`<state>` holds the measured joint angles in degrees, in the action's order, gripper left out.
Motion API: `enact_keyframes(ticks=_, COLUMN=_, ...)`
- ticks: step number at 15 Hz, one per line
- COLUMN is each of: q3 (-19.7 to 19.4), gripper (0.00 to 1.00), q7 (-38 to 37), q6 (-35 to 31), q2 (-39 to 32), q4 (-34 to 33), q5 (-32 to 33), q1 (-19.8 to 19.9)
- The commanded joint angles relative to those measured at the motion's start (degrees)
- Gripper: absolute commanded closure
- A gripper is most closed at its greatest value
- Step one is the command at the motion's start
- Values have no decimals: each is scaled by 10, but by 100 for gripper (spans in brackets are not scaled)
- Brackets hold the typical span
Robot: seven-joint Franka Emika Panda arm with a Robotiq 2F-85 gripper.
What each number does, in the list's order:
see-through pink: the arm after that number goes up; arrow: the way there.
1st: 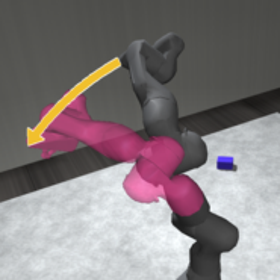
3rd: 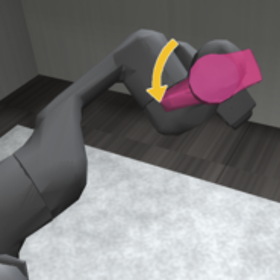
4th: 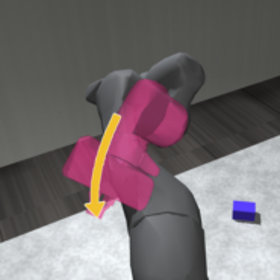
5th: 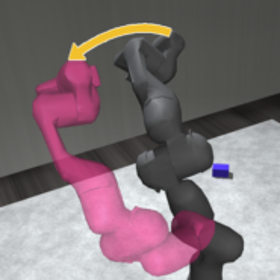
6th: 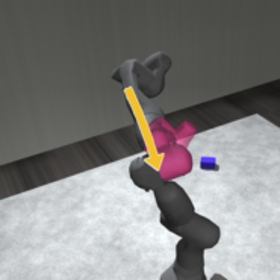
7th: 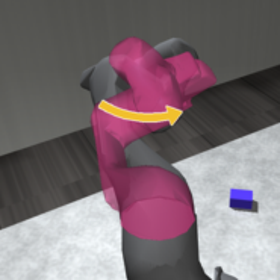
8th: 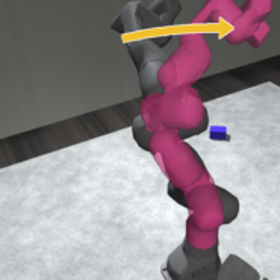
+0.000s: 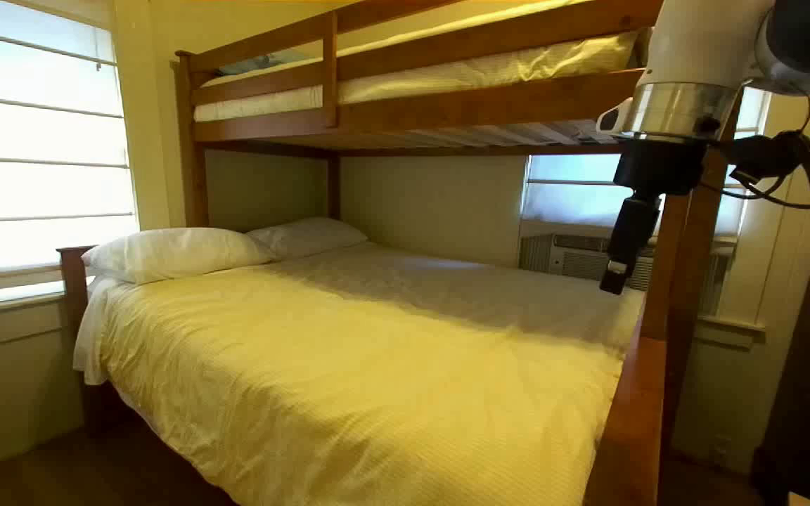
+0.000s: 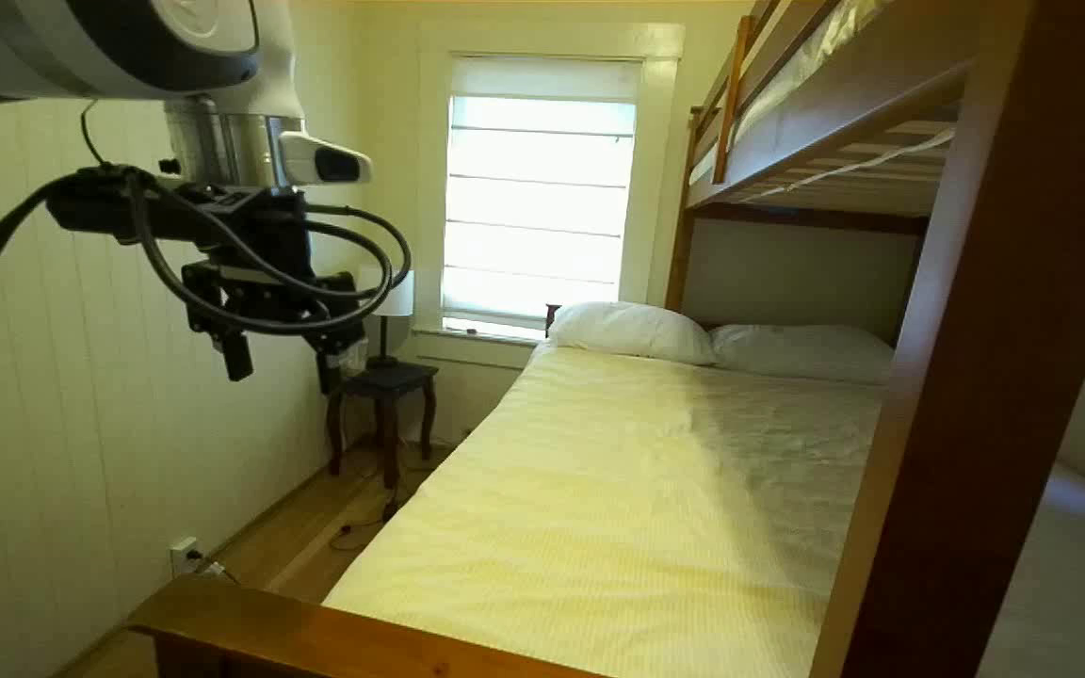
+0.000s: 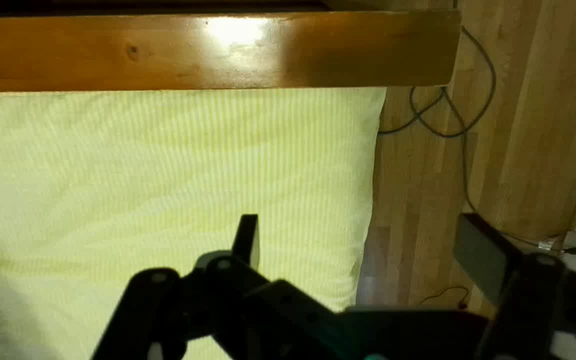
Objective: Uncover the beddings at the foot of the bed.
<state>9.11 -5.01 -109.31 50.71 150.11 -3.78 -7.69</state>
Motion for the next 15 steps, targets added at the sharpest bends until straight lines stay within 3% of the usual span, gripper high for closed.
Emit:
enact_keyframes(ticks=1, q3=0, gripper=0, q7=0, q6=2, q2=-1, q4=-2, q5=0, q1=0)
enact_keyframes(ticks=4, q3=0, gripper=0, q7=0, q6=2, q2=-1, q4=-2, q5=0, q1=0)
enact_keyframes(ticks=7, q3=-26, gripper=0, q7=-5, q6=-83, q2=-23, q4=10, q5=-6, q1=24)
enact_keyframes(ticks=9, q3=-60, gripper=0, q7=25, q6=-162, q2=-46, q4=27, q5=-7, q1=33)
enact_keyframes(ticks=15, q3=-172, gripper=0, q7=141, q6=-296, q2=-173, q4=60, q5=-20, q1=31)
